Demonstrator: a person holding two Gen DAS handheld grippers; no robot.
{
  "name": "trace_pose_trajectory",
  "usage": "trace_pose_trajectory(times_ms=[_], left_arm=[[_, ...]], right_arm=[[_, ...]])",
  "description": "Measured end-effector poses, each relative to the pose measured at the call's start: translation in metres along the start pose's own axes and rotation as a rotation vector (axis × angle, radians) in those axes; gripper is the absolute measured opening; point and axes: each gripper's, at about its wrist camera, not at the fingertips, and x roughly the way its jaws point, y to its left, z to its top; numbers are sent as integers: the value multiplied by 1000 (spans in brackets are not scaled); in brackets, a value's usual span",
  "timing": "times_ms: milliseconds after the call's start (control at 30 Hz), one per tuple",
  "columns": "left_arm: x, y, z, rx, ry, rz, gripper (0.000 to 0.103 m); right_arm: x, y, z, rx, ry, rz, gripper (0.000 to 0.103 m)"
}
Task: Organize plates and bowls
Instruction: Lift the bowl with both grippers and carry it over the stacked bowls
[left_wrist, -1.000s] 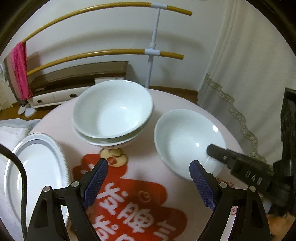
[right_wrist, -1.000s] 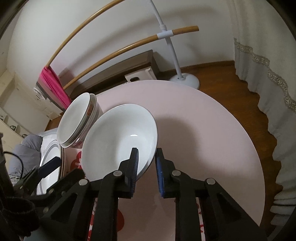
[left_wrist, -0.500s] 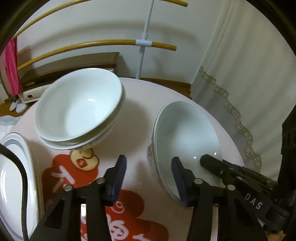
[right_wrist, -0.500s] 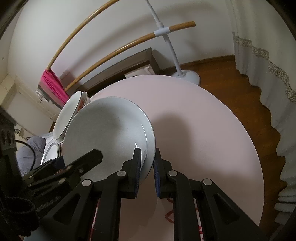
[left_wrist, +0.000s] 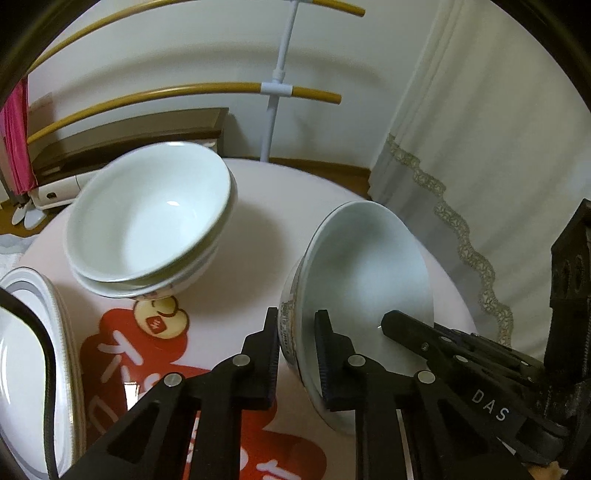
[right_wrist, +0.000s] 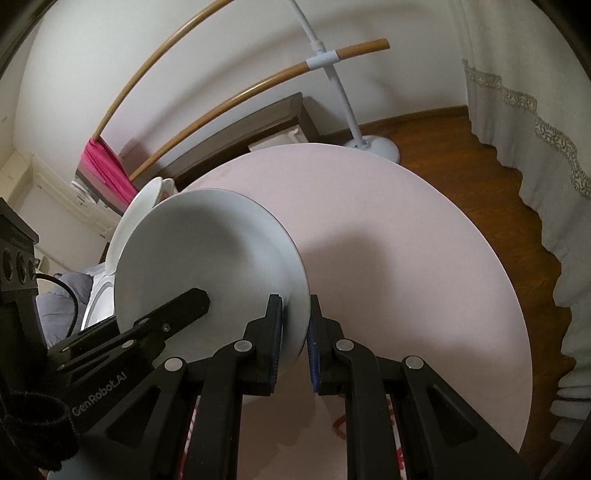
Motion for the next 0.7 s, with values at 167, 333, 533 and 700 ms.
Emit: trace_pose_trajectory(times_ms=[167,333,533,700], left_arm=[[-37,7,-3,-12,-57,-26,14],[-74,32,-3,-32,-123,-32,14],[-98,77,-1,-80,-171,6,14],[-99,106,2,-118,-173,43,13]], right_arm=[[-21,19,4,-32,-40,13,12],[-36,52,13,-79,-75,33,12],[-27,98,33,-133,-79,59,13],[-1,133,45,-176,-57,47,13]])
